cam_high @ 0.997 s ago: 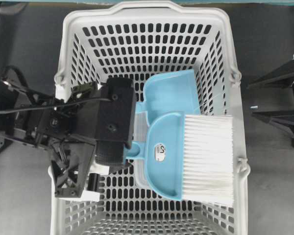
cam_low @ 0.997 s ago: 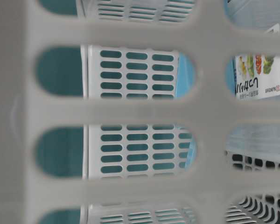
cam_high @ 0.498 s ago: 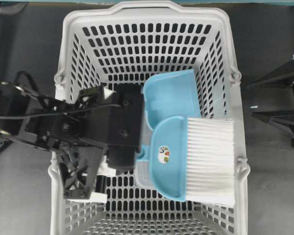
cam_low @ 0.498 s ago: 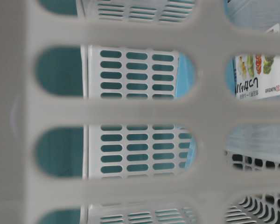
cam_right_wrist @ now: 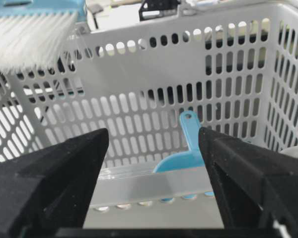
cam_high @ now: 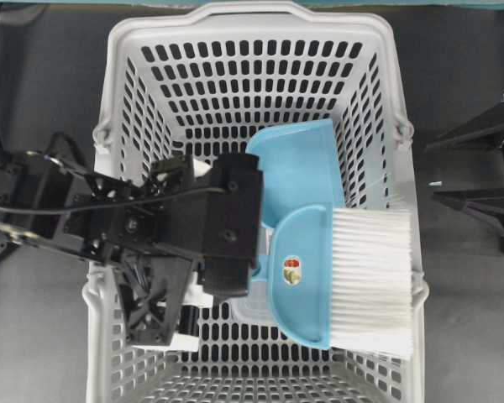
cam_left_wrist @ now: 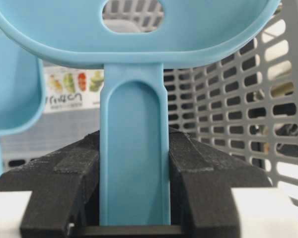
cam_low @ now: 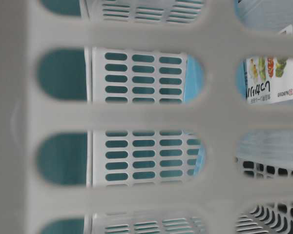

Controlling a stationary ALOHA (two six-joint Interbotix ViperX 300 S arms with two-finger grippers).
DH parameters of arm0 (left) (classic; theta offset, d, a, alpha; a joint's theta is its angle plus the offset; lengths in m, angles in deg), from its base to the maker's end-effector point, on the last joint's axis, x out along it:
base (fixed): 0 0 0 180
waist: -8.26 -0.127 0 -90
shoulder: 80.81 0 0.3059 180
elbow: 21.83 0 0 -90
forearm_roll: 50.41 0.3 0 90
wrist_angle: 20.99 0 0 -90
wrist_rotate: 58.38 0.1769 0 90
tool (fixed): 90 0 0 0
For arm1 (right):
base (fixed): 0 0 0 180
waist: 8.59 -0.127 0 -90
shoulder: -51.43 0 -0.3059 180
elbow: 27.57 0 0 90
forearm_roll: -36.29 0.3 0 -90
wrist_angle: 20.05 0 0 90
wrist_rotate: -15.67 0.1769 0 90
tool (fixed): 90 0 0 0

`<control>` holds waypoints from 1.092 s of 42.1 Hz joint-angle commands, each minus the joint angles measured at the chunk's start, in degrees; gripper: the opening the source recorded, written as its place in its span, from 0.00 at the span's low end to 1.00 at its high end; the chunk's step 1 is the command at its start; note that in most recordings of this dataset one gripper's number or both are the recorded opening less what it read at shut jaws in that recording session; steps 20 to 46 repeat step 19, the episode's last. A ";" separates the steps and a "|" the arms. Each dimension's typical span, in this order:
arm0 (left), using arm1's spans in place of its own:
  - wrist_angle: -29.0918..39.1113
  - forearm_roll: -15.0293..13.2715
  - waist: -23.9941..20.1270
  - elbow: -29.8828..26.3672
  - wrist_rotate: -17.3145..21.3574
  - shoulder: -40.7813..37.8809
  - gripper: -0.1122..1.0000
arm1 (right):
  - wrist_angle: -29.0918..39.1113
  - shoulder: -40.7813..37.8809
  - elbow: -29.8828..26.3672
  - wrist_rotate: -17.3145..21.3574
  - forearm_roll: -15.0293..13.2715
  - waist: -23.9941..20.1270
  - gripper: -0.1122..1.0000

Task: Pick up the hand brush from the shopping basket with the left arm.
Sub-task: 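Lift the brush upward with the left gripper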

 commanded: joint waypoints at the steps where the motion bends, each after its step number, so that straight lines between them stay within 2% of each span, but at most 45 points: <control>1: -0.62 0.18 0.09 -0.18 -0.09 0.44 0.32 | -0.62 -0.18 -0.35 0.09 0.09 -0.09 0.73; 46: -0.79 0.18 0.09 -0.09 -0.09 -0.18 0.32 | -0.44 0.62 0.09 0.09 0.09 -0.18 0.73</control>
